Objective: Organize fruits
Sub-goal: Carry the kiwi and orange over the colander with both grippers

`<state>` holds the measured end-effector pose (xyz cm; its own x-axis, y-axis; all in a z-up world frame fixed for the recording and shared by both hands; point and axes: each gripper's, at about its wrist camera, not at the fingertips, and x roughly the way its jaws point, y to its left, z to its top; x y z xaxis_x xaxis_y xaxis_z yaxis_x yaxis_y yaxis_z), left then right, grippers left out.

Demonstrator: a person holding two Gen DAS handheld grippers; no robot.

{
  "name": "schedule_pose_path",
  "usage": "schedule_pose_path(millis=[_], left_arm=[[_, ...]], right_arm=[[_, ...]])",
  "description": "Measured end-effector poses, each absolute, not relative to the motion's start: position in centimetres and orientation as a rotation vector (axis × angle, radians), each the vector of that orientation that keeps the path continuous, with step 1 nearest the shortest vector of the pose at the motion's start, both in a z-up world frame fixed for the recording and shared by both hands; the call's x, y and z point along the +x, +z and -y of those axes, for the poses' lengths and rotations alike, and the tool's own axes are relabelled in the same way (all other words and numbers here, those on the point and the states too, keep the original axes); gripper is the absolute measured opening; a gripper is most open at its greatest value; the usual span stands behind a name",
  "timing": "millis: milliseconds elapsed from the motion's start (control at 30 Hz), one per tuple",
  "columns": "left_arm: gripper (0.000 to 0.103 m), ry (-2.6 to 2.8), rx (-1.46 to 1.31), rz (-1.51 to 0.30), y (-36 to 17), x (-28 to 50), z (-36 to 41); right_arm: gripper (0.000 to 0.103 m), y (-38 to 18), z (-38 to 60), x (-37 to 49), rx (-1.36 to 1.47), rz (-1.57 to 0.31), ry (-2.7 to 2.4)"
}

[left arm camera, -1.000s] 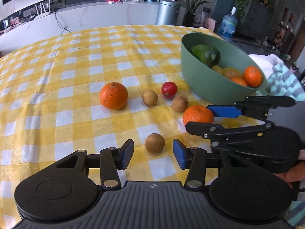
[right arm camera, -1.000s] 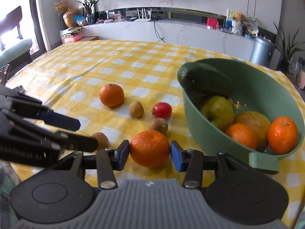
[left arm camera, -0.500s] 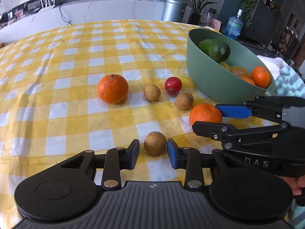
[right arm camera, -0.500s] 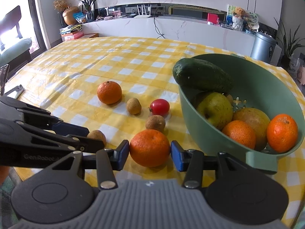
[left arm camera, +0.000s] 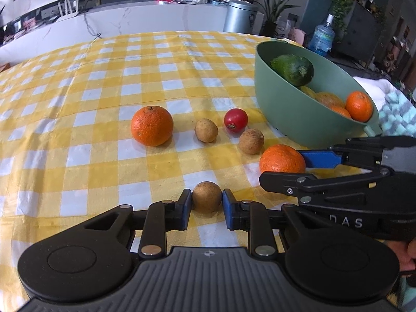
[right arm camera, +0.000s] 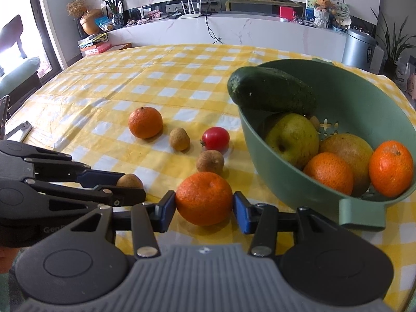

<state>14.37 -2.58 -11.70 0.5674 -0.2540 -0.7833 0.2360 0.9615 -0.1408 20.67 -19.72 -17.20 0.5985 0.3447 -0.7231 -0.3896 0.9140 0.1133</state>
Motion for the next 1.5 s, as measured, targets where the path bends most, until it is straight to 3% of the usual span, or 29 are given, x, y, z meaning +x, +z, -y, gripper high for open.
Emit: schedule_pose_path(millis=[533, 1033, 1500], left_arm=[[0.028, -0.229, -0.06, -0.819, -6.4, 13.0, 2.8], [0.028, -0.289, -0.044, -0.692, -1.0, 12.5, 6.6], [0.028, -0.457, 0.073, -0.714, -0.4, 15.8, 13.8]], right_arm=[[0.045, -13.1, 20.2, 18.1, -0.093, -0.626, 0.467], [0.045, -7.5, 23.9, 15.5, -0.168, -0.31, 0.342], [0.045, -6.3, 29.7, 20.5, -0.234, -0.387, 0.326]])
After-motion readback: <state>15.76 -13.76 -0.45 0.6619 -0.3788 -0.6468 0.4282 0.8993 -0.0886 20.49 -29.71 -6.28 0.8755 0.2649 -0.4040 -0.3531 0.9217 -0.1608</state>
